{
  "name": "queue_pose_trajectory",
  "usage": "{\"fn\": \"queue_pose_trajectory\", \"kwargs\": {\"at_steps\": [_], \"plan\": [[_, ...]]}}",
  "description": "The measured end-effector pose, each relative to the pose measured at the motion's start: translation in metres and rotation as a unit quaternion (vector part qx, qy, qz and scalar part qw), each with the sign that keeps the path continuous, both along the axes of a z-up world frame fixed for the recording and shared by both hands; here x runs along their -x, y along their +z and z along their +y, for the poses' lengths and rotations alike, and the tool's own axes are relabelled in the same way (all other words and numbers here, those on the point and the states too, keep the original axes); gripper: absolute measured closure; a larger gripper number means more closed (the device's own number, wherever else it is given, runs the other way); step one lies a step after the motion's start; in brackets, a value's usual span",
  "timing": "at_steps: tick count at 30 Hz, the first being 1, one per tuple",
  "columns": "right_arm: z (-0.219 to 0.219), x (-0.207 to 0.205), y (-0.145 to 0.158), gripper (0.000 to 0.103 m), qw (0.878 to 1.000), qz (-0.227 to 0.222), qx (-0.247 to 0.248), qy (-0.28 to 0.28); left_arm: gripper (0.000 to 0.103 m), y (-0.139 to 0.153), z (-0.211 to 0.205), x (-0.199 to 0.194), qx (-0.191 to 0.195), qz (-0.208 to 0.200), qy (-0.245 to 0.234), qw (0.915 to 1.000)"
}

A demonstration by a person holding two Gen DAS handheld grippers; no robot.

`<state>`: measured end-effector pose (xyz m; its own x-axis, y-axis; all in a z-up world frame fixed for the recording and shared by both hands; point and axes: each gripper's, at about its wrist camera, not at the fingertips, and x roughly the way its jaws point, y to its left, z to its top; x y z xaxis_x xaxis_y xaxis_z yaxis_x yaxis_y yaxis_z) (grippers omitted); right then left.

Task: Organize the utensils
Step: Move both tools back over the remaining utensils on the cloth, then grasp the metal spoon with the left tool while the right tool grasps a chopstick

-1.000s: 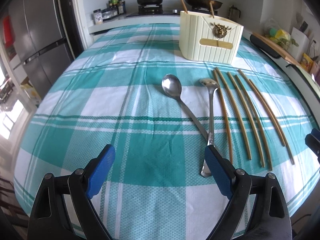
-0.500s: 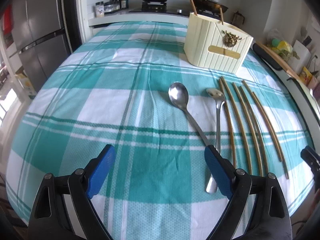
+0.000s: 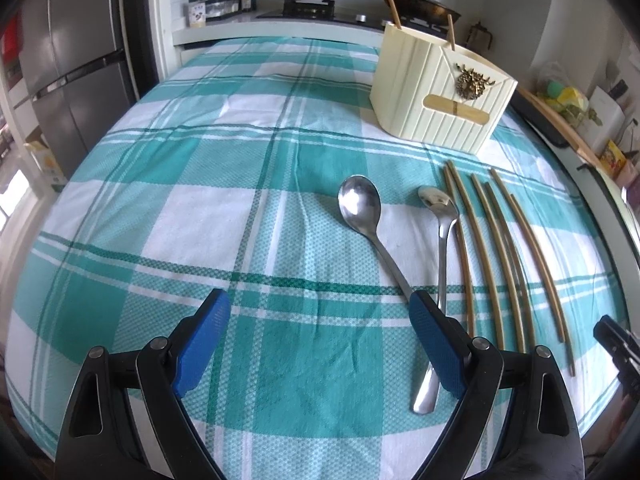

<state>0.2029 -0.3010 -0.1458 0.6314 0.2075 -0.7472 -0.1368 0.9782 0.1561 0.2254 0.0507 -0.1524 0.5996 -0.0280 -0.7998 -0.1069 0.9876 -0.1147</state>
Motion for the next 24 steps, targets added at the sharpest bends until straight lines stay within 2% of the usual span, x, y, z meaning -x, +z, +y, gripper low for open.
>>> {"fn": "queue_pose_trajectory", "kwargs": {"at_steps": [15,19,24], "plan": [[-0.007,-0.008,-0.001,0.061,1.000,0.001,-0.009,0.001,0.011,-0.004,0.006,-0.023,0.042,0.006,0.013,0.9990],[-0.002,-0.017,0.002,0.064,1.000,-0.001,-0.007,0.015,0.011,-0.009,-0.004,-0.040,0.026,0.007,0.012,0.9996],[0.009,-0.047,0.008,0.065,0.999,0.001,0.000,0.050,0.012,-0.021,-0.014,-0.060,-0.019,0.017,0.018,0.9995]]}}
